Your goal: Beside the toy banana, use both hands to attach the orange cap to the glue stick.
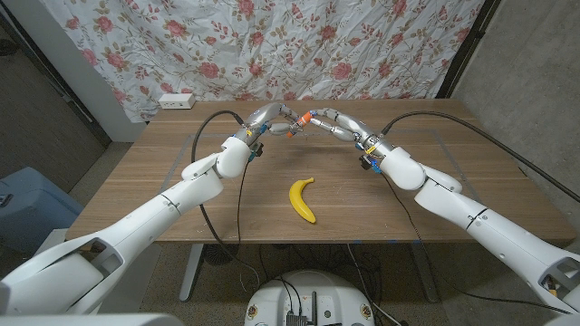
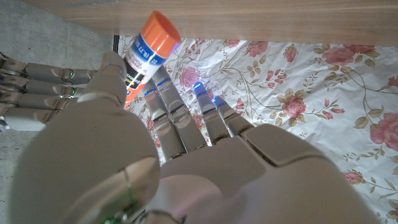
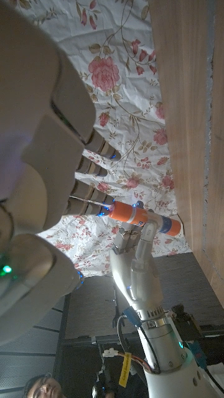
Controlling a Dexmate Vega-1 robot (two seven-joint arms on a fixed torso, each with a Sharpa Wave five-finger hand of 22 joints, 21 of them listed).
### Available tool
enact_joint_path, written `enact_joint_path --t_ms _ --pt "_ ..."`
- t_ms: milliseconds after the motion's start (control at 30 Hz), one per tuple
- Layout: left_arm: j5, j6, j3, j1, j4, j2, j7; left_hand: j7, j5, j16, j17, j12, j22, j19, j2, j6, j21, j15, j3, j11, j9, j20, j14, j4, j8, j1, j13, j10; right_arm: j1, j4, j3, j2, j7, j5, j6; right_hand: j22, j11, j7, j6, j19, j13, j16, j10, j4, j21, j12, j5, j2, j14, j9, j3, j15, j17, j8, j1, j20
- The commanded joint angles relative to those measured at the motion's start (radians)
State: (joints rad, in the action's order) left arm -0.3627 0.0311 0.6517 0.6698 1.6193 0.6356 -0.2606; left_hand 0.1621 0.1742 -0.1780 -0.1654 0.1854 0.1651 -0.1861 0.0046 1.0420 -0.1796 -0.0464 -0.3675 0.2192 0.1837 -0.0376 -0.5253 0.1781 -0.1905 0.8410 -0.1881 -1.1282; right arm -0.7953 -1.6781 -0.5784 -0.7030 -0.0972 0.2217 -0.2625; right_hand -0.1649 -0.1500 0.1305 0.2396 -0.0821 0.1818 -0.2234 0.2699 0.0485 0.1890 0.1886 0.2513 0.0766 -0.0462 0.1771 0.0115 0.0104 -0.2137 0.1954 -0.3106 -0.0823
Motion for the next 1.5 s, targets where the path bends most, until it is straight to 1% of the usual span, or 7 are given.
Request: enact_joint_path --t_ms 33,467,833,1067,1100,1200,1500 --pt "0.001 -0.004 -0.001 0.005 0.007 0.001 0.0 -0.014 0.006 -0.002 -0.002 0.007 0.002 -0.007 0.034 0.105 -0.007 -0.134 -0.015 0.004 0.005 -0.03 0.0 -0.011 -0.012 -0.008 -0.002 -0.009 0.003 -0.006 -0.006 -0.001 0.005 0.012 0.009 -0.004 0.0 -0.004 0.011 -0.004 0.001 -0.003 0.006 0.004 0.006 0.002 -0.001 0.007 0.003 0.002 0.004 0.001 -0.001 0.001 0.0 0.004" --pt "0.0 -0.005 0.0 0.003 0.006 0.0 0.001 -0.015 0.006 -0.002 -0.001 0.007 0.002 -0.007 0.034 0.104 -0.007 -0.135 -0.017 0.004 0.005 -0.03 0.0 -0.011 -0.012 -0.008 -0.002 -0.009 0.002 -0.018 -0.013 -0.008 0.004 0.037 0.023 -0.004 0.001 -0.002 0.018 -0.007 0.001 -0.002 0.01 0.002 0.005 0.002 -0.003 0.011 0.005 0.002 0.007 -0.004 0.001 0.002 0.001 0.007" --pt "-0.004 -0.015 0.001 0.008 0.014 -0.001 -0.002 -0.013 0.006 -0.002 -0.002 0.007 0.002 -0.008 0.035 0.108 -0.007 -0.136 -0.018 0.004 0.005 -0.03 0.001 -0.01 -0.014 -0.006 -0.002 -0.01 0.001 -0.024 -0.016 -0.012 0.013 0.04 0.029 -0.004 0.0 -0.001 0.037 -0.022 0.001 -0.006 0.02 0.003 0.009 0.004 -0.006 0.015 0.017 0.002 0.008 -0.007 0.002 0.007 0.006 0.008" --pt "-0.011 -0.022 0.001 0.012 0.019 -0.003 -0.013 -0.014 0.007 -0.001 -0.001 0.009 0.002 -0.012 0.037 0.115 -0.009 -0.142 -0.023 0.004 0.005 -0.034 0.003 -0.004 -0.016 0.007 -0.003 -0.017 0.0 -0.033 -0.018 -0.016 0.024 0.042 0.041 -0.004 0.0 0.001 0.043 -0.024 0.001 -0.007 0.024 0.005 0.008 0.004 -0.007 0.017 0.021 0.002 0.007 -0.007 0.002 0.008 0.012 0.009" --pt "-0.011 -0.023 0.001 0.013 0.02 -0.003 -0.013 -0.013 0.008 -0.002 -0.001 0.01 0.002 -0.013 0.038 0.117 -0.009 -0.143 -0.024 0.004 0.005 -0.034 0.002 -0.003 -0.017 0.01 -0.003 -0.019 -0.001 -0.034 -0.018 -0.015 0.024 0.041 0.043 -0.004 0.0 0.003 0.046 -0.024 0.001 -0.006 0.024 0.005 0.008 0.004 -0.007 0.018 0.02 0.002 0.007 -0.008 0.001 0.009 0.013 0.007" --pt "-0.013 -0.025 0.001 0.014 0.02 -0.005 -0.018 -0.013 0.008 -0.002 -0.002 0.012 0.002 -0.015 0.037 0.122 -0.009 -0.143 -0.025 0.004 0.005 -0.034 0.002 -0.001 -0.019 0.015 -0.003 -0.025 0.001 -0.033 -0.021 -0.017 0.025 0.046 0.041 -0.004 0.0 0.002 0.053 -0.03 0.001 -0.007 0.026 0.006 0.009 0.004 -0.008 0.019 0.024 0.002 0.007 -0.008 0.002 0.01 0.016 -0.009" --pt "-0.014 -0.029 0.0 0.017 0.022 -0.007 -0.026 -0.013 0.007 -0.005 -0.003 0.016 0.002 -0.016 0.037 0.127 -0.009 -0.143 -0.026 0.004 0.005 -0.034 -0.002 -0.001 -0.021 0.024 -0.004 -0.038 0.007 -0.03 -0.026 -0.017 0.033 0.049 0.038 -0.004 -0.001 0.002 0.067 -0.029 0.001 -0.006 0.03 0.005 0.006 0.004 -0.009 0.021 0.027 0.002 0.008 -0.004 0.003 0.012 0.019 -0.011"
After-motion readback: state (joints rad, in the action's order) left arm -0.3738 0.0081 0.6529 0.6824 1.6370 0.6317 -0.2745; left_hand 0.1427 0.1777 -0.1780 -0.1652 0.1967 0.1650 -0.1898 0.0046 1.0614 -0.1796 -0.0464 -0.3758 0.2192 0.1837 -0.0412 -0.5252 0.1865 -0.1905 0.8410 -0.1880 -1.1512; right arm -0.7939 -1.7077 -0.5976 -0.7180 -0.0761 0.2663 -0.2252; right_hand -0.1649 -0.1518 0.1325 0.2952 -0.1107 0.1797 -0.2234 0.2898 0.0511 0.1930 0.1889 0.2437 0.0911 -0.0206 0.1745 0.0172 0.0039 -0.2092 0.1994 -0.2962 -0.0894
